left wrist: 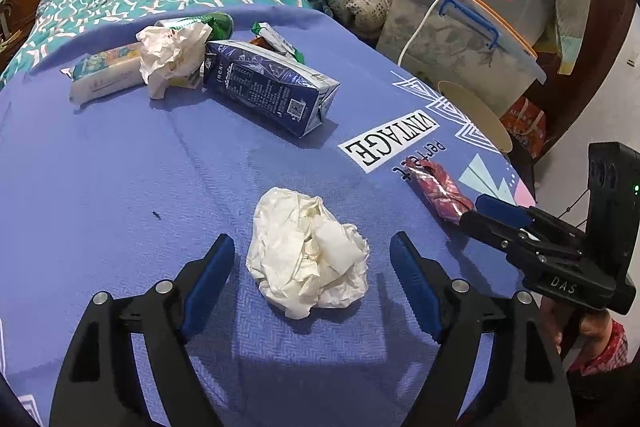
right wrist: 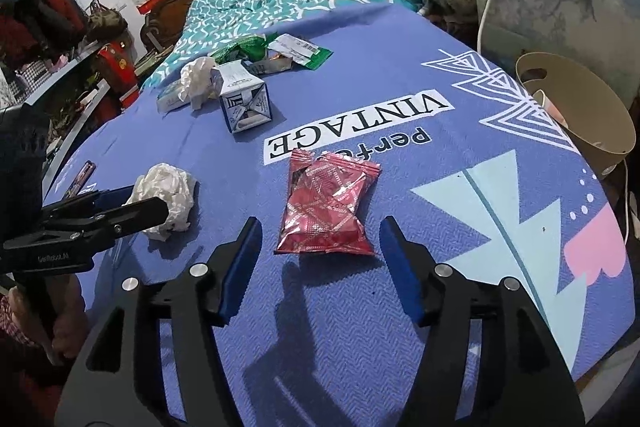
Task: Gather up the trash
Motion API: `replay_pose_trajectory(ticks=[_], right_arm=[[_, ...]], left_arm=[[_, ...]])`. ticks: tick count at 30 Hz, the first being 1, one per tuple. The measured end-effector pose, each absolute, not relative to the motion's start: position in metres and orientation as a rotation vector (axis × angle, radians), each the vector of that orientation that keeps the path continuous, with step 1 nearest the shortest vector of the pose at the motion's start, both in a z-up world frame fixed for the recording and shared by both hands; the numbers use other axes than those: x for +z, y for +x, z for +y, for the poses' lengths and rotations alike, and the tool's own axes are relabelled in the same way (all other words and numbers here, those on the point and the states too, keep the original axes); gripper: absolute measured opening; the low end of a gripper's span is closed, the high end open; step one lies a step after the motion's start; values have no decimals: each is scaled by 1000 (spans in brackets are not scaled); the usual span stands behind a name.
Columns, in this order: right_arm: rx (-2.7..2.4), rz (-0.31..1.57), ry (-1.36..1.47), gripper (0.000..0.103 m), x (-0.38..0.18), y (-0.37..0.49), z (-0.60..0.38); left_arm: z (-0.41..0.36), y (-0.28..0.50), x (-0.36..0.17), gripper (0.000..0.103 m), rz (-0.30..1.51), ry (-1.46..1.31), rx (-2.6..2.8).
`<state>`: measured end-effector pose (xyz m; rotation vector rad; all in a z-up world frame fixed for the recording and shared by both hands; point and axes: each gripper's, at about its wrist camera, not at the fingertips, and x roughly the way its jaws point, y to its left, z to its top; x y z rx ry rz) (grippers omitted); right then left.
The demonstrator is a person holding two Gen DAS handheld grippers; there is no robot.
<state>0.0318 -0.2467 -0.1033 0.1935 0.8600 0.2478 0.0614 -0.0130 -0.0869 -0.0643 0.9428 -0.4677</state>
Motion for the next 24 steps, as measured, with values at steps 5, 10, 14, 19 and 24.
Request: replay_pose_trajectory(ticks=[5,10,14,19,24], right_arm=[[274,839,225,63,-95,27,-251],[310,815,423,63,-85,20,-286],[295,837,533,47,-96,20,-308],[298,889,648,41,-120,32,-320],[301,913,554,40,-122,46,-298]], left_arm=[[-13,60,-85,77,936,-60,-469],[-10,58,-82,78,934,-74,-482],[-11,60,-82,79,940,-85,-494],[-19,62,-81,79,938,-59,-490],[-25,64,-85,77,948,-17,-477]])
